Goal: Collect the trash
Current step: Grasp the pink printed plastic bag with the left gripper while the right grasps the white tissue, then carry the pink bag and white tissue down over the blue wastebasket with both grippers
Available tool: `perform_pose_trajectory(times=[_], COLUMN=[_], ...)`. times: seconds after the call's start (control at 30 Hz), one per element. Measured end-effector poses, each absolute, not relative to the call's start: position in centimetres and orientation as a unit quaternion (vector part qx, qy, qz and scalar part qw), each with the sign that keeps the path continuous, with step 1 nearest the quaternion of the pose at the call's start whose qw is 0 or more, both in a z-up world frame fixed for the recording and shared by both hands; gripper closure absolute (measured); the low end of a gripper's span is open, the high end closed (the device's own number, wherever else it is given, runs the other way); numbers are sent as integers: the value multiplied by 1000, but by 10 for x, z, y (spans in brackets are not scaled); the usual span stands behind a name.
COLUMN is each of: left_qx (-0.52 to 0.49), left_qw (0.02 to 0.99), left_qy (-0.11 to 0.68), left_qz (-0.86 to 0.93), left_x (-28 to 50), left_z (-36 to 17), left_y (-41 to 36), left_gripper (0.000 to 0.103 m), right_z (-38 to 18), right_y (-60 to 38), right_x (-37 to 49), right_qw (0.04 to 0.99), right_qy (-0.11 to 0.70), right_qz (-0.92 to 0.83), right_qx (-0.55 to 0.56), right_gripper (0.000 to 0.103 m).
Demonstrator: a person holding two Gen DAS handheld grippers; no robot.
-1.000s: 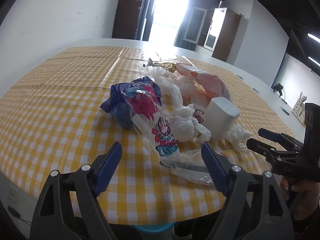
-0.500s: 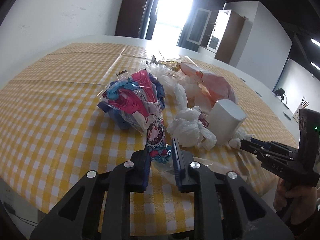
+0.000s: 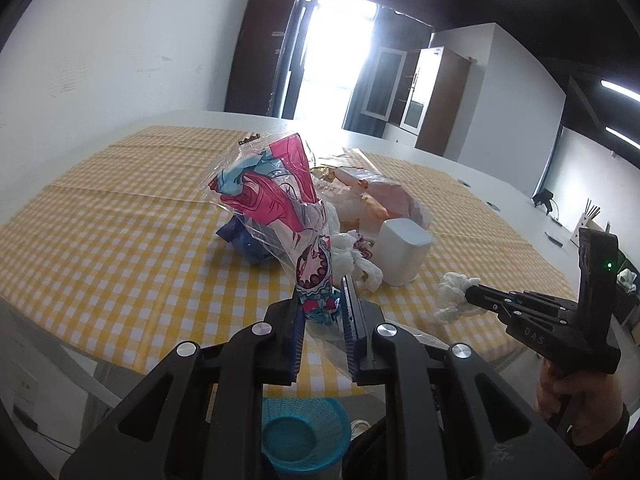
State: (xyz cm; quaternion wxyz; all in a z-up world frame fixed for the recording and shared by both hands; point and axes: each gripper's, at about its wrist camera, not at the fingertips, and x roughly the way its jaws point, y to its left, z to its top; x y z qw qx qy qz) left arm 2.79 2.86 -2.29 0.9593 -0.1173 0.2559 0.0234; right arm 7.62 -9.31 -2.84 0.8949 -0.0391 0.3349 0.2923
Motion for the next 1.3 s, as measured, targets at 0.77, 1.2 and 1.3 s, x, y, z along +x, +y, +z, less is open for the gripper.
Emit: perform_pose_trajectory(times=[0.77,1.2,1.3], left_qx=[-78,-73,-65], left_qw=[933,901,892], left_qy=[351,426,446], left_qz=[15,24,36], left_x=[-43,-16,-3], left_z=[-105,-177,-200], left_y=[-11,-9,-5], left_gripper=[87,87,87], right_z=[-66,-145,-166], right_y=[-116,-96,-91], right_x=[-41,-41,-32], right_qw=[876,841,835], right_qy=[351,429,449], right_qz=[326,321,310], right_qx=[-53,-69,-71], right_gripper=[99,99,99])
